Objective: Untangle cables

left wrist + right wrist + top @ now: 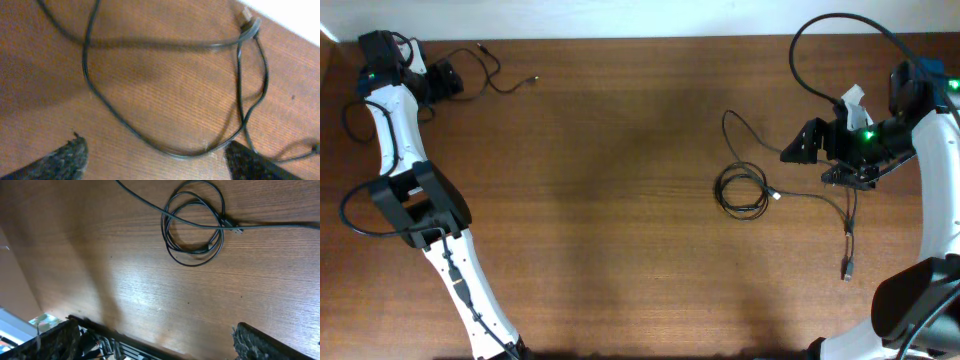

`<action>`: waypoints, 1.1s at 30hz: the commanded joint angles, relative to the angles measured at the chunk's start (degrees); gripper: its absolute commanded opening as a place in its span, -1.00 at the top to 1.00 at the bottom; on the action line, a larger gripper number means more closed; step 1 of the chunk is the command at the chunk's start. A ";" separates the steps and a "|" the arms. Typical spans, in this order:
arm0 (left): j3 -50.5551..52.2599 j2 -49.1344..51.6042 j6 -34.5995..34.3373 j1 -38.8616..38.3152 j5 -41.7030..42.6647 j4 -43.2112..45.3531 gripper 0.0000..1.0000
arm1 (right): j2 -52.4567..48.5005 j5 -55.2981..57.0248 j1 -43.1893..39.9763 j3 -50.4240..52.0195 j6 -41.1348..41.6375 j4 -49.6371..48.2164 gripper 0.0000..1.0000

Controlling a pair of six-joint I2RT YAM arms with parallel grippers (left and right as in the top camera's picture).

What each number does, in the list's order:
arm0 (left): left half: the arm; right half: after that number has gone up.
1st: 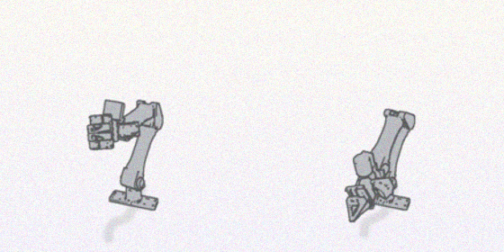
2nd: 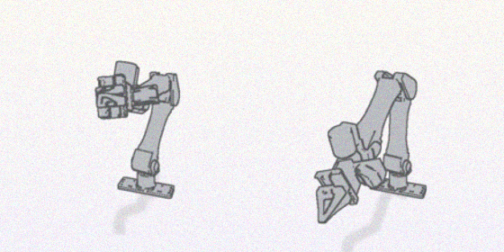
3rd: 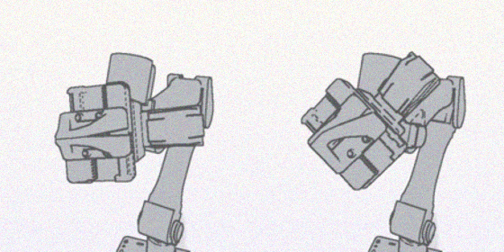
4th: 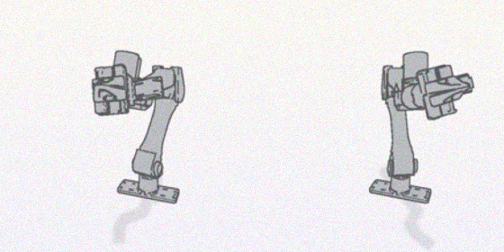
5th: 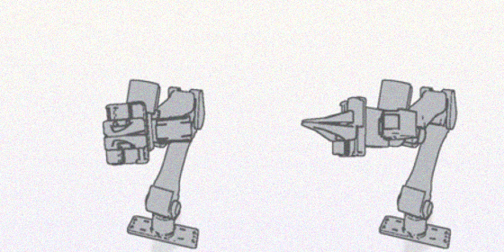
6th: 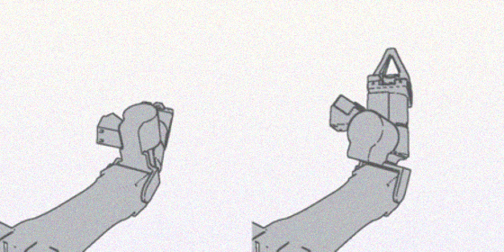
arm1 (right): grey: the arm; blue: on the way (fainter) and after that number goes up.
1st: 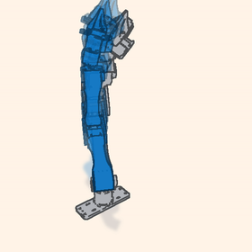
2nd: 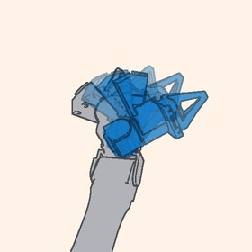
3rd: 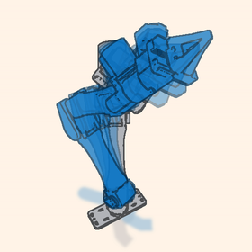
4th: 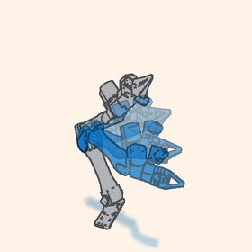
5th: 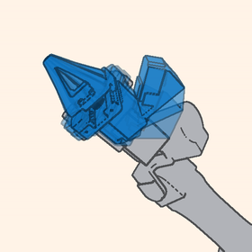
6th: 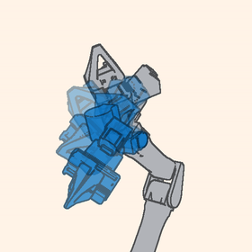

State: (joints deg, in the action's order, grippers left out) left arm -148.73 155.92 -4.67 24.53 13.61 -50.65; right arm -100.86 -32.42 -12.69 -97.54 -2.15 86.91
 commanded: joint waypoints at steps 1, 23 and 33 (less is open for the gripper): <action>-0.26 0.72 -6.67 0.57 0.79 -2.69 -0.46 | 0.07 0.11 0.42 0.42 -0.66 -0.42 -0.96; -0.20 4.96 -10.78 -4.57 -10.45 -3.89 1.00 | 0.07 0.13 0.42 0.42 -0.66 -1.09 -0.97; -0.20 9.49 -10.71 -4.57 -10.43 1.92 1.00 | 0.07 0.13 0.42 0.42 -0.63 -0.83 -0.97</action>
State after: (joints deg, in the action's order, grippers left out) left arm -149.25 159.89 -14.63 19.77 4.78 -49.12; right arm -100.86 -32.42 -12.69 -97.54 -2.20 86.00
